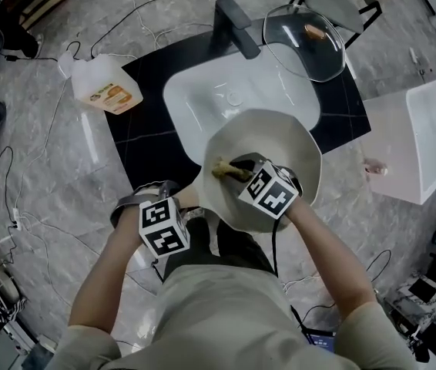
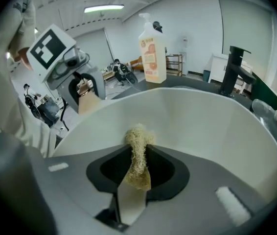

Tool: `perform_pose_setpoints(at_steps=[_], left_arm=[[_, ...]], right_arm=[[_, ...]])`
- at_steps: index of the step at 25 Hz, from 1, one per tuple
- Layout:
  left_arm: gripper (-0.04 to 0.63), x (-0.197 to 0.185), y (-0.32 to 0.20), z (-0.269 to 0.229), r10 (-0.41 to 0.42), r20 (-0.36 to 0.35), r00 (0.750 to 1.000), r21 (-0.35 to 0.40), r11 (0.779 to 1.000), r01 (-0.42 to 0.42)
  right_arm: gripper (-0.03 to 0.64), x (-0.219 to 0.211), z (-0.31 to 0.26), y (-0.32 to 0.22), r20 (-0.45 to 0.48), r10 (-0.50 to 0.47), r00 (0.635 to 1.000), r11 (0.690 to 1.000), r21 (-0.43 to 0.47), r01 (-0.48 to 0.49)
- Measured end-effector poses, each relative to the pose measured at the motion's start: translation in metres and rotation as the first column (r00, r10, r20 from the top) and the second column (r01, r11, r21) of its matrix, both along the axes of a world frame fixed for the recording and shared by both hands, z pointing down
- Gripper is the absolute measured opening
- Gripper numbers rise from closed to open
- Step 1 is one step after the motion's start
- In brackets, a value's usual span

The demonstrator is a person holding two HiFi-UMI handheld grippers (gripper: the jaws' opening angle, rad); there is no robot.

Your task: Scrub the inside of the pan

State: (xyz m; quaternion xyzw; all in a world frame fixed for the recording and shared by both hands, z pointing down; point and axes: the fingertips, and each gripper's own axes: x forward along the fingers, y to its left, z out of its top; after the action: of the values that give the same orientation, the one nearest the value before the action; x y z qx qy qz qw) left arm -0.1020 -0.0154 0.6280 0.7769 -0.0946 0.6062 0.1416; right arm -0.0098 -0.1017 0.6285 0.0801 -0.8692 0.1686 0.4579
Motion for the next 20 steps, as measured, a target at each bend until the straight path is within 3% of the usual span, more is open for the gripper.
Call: perform_pose_setpoints(at_steps=[3, 7, 13, 20], left_arm=[[0.155, 0.001, 0.0, 0.0, 0.007, -0.013, 1.0, -0.003, 1.0, -0.007], [0.153, -0.001, -0.001, 0.002, 0.018, -0.015, 1.0, -0.013, 1.0, -0.018], [0.152, -0.003, -0.003, 0.002, 0.016, -0.01, 1.0, -0.023, 1.0, -0.016], [0.15, -0.002, 0.0, 0.003, -0.005, -0.015, 1.0, -0.055, 0.998, 0.004]], right_arm=[[0.098, 0.0, -0.005, -0.027, 0.058, 0.044, 0.997, 0.996, 0.074, -0.049], [0.098, 0.008, -0.004, -0.059, 0.014, 0.033, 0.999, 0.976, 0.214, -0.036], [0.1, 0.047, 0.001, -0.095, -0.171, 0.1, 0.98, 0.951, 0.305, -0.044], [0.098, 0.108, 0.005, -0.095, -0.436, 0.157, 0.886, 0.939, 0.345, 0.003]])
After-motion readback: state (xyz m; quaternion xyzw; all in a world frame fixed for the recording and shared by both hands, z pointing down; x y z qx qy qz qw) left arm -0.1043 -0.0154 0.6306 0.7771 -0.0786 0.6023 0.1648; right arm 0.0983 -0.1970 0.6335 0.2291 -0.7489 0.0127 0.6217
